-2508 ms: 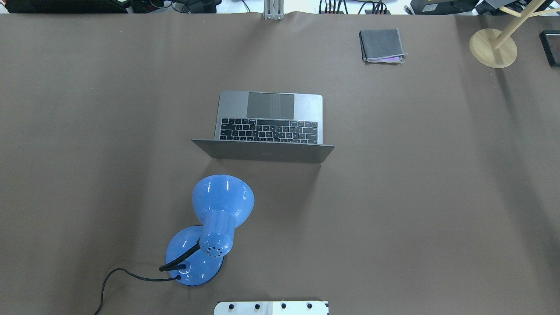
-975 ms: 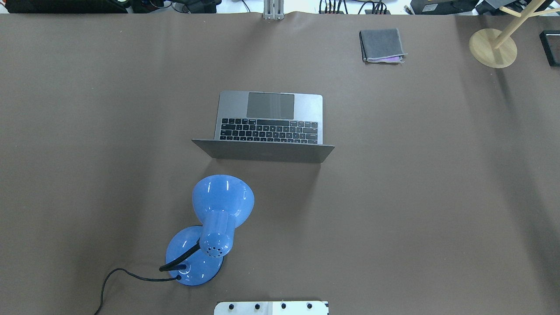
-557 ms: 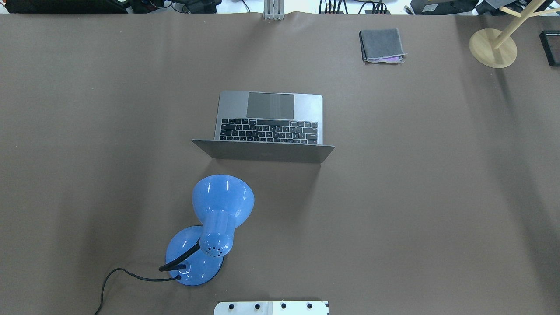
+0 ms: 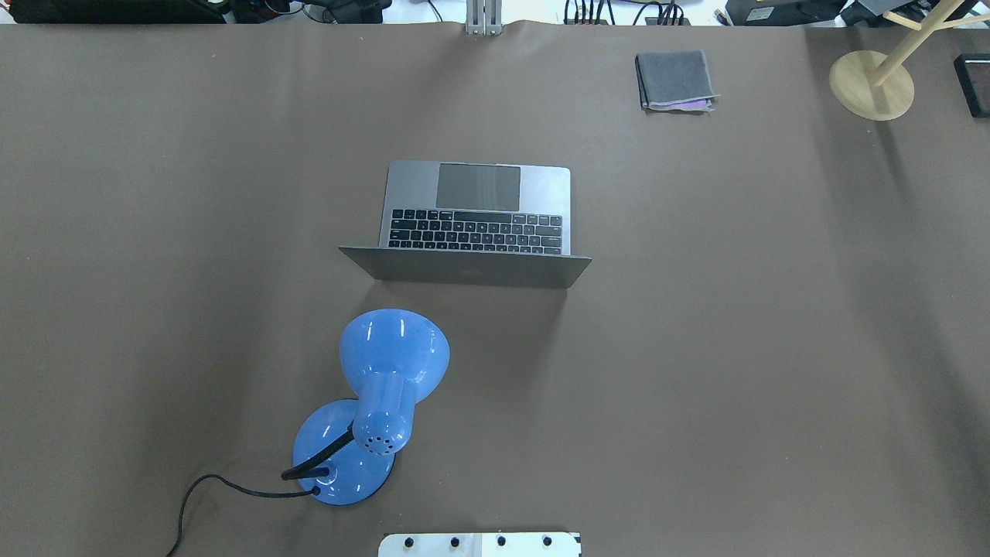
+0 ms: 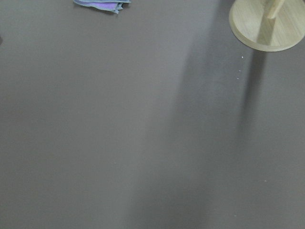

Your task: Close laptop

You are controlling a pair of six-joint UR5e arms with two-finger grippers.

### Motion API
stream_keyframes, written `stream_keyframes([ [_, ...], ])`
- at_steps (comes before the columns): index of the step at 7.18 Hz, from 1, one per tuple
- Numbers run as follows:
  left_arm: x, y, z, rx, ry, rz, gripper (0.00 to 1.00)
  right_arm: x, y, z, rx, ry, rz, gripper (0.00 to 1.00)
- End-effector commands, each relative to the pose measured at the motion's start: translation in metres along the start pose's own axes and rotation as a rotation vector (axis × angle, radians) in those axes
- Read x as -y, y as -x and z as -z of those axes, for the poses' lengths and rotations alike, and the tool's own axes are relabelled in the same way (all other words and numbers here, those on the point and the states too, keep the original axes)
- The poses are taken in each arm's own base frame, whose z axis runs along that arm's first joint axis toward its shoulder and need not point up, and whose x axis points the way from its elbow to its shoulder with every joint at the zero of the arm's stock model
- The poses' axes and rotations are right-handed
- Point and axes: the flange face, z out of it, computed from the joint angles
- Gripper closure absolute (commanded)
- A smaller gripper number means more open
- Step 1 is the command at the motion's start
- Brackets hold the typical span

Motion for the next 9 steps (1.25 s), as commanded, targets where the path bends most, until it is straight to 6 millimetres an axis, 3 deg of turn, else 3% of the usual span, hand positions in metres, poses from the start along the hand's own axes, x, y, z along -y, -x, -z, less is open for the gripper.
stream_keyframes([
  [1,0.012,-0.056,-0.040,-0.129,-0.018,0.047,0.02,-0.005,0.053,-0.028,0.101,-0.031,-0.096,0.11],
  [3,0.050,-0.130,-0.084,-0.283,0.002,0.188,0.03,-0.005,0.117,-0.048,0.135,-0.032,-0.192,0.25],
  [4,0.057,-0.173,-0.111,-0.357,0.047,0.225,0.03,-0.011,0.154,-0.048,0.181,-0.002,-0.266,0.46],
  [5,0.064,-0.201,-0.124,-0.410,0.064,0.220,0.19,-0.019,0.183,-0.047,0.223,0.035,-0.306,0.69],
  [6,0.064,-0.214,-0.129,-0.437,0.084,0.242,0.77,-0.024,0.197,-0.050,0.241,0.058,-0.300,0.96],
  [7,0.058,-0.232,-0.142,-0.469,0.107,0.218,1.00,-0.027,0.203,-0.052,0.248,0.072,-0.292,1.00],
  [8,0.054,-0.256,-0.152,-0.508,0.134,0.203,1.00,-0.030,0.213,-0.053,0.257,0.073,-0.276,1.00],
  [9,0.064,-0.287,-0.161,-0.559,0.164,0.245,1.00,-0.036,0.234,-0.056,0.265,0.069,-0.308,1.00],
])
